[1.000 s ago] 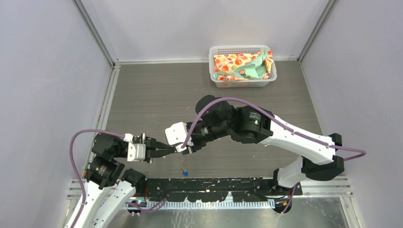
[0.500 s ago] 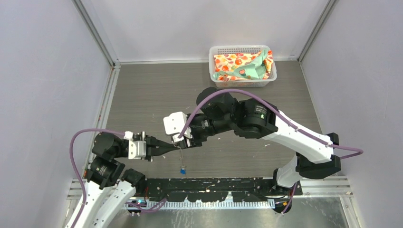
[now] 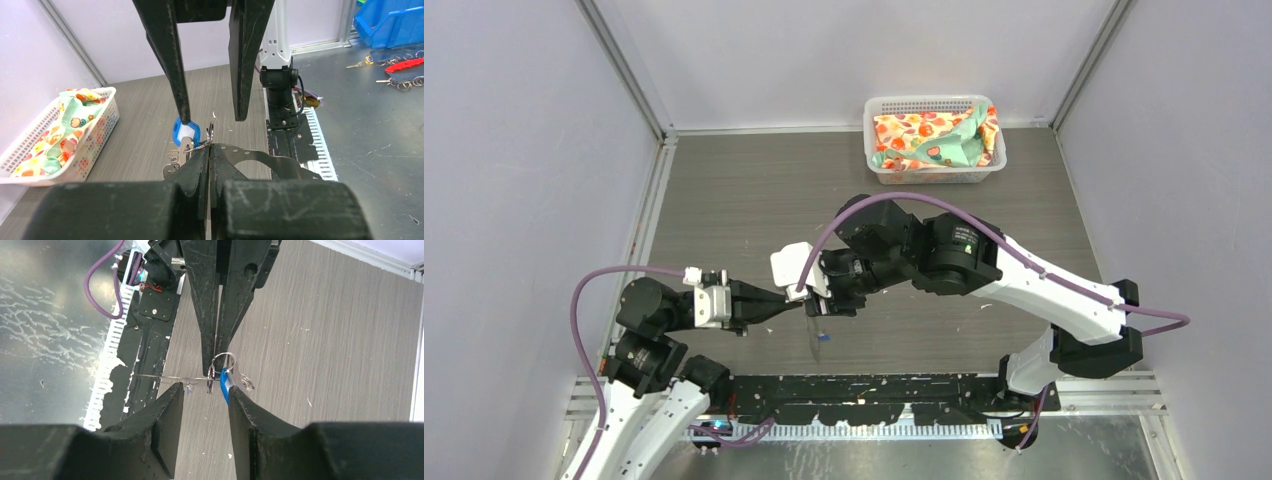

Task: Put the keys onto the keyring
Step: Adjust the key on the keyring.

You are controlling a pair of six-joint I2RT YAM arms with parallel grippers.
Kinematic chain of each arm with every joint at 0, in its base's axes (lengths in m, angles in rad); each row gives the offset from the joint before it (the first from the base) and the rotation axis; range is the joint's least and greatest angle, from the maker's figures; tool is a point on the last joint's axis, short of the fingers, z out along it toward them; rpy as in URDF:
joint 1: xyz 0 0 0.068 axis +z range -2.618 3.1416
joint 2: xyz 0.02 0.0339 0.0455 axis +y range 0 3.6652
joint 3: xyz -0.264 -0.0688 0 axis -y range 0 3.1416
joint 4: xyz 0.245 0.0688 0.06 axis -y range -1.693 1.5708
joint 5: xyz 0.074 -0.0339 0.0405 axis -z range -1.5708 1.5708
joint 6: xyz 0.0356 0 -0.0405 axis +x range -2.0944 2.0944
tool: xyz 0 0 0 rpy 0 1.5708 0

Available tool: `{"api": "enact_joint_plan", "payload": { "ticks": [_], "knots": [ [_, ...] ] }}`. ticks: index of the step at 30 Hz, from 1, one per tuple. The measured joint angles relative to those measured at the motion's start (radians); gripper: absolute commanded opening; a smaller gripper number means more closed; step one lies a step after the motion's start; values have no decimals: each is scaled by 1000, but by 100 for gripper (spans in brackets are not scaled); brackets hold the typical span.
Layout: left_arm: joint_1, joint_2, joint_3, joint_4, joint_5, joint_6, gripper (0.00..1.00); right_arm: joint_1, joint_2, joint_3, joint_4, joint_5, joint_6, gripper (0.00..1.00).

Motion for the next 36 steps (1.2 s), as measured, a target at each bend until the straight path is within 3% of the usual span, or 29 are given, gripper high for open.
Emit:
{"api": "enact_joint_plan", "payload": {
  "ticks": [13, 25, 31, 36],
  "knots": [
    [0, 0, 0, 0, -14, 0, 0, 0, 0, -37, 46, 3, -2, 28],
    [0, 0, 0, 0, -14, 0, 0, 0, 0, -38, 60, 15, -2, 1],
    [0, 0, 0, -1, -22, 0, 0, 0, 4, -32, 55, 34, 0, 1],
    [0, 0, 2, -9, -24, 6, 15, 0, 5, -30, 53, 55, 10, 1]
  ]
}}
